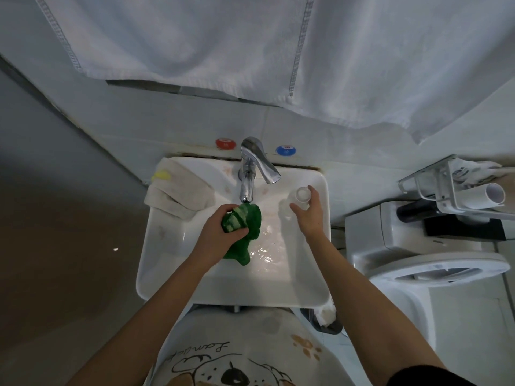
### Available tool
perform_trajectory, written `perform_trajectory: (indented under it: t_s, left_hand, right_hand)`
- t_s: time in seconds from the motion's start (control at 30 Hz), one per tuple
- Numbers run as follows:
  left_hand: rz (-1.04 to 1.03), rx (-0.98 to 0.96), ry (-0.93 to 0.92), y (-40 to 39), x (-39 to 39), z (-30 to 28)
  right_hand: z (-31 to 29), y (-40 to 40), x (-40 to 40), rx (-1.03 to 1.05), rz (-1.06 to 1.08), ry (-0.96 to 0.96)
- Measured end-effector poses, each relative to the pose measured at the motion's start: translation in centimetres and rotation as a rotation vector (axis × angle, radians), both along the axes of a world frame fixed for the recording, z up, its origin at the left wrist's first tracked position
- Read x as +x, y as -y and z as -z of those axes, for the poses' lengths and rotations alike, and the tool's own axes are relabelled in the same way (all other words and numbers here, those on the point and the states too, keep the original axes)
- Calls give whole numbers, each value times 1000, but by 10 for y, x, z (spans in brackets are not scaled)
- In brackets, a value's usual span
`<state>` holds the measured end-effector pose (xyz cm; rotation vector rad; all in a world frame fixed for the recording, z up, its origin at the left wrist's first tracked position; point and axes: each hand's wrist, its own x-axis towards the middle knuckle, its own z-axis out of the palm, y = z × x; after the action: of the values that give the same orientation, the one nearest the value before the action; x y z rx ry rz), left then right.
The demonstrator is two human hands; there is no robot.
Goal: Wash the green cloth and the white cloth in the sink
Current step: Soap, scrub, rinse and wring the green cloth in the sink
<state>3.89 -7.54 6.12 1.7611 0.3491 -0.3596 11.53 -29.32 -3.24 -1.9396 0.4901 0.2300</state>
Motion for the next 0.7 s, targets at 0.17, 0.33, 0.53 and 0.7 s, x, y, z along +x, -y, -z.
perform_trajectory:
  t_s: [0.17,0.33,0.53,0.7]
  left_hand:
    - [-4,-12,14,-1,1,-3]
    - [25,-38,32,-2,3,-5]
    - [91,-216,27,-4,1,-17]
    - [99,-292,6,-16,0,-23]
  right_hand:
    - [-16,-9,-17,-47,229,16]
    - [-51,-38,-64,-7,-1,178]
    - [-82,-69,-83,233,-386,66]
    - [-89,-71,-74,139,-366,62]
